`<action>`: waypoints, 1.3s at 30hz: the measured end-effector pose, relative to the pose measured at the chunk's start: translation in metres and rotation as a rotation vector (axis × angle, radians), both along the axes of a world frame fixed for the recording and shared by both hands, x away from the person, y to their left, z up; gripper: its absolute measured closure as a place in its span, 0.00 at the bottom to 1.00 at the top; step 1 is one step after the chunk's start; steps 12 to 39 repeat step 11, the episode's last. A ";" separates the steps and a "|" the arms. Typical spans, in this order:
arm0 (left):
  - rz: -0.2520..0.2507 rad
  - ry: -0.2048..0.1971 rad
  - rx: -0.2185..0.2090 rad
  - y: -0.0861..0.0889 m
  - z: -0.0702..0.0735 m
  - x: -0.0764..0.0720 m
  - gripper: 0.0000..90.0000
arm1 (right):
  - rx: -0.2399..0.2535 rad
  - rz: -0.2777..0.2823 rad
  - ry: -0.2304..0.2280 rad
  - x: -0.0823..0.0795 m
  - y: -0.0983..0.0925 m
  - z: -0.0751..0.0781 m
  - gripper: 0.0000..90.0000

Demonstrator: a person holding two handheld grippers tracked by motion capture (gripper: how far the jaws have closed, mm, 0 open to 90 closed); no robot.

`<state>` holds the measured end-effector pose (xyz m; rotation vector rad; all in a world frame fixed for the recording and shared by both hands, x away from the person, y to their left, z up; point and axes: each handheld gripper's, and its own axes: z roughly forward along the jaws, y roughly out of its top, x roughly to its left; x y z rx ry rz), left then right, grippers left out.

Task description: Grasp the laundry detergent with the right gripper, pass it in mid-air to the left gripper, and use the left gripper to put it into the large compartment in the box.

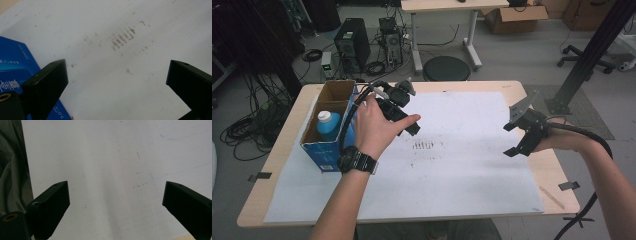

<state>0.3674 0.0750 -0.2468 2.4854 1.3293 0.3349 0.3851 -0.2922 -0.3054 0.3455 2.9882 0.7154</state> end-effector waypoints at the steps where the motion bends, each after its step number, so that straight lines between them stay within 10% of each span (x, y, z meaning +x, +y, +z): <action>1: 0.002 0.001 0.001 0.000 0.000 0.000 0.05 | -0.001 0.000 0.000 0.000 0.000 0.000 0.08; 39: -0.006 0.008 0.002 -0.001 0.001 0.001 0.05 | -0.005 0.001 -0.001 0.000 -0.001 -0.001 0.08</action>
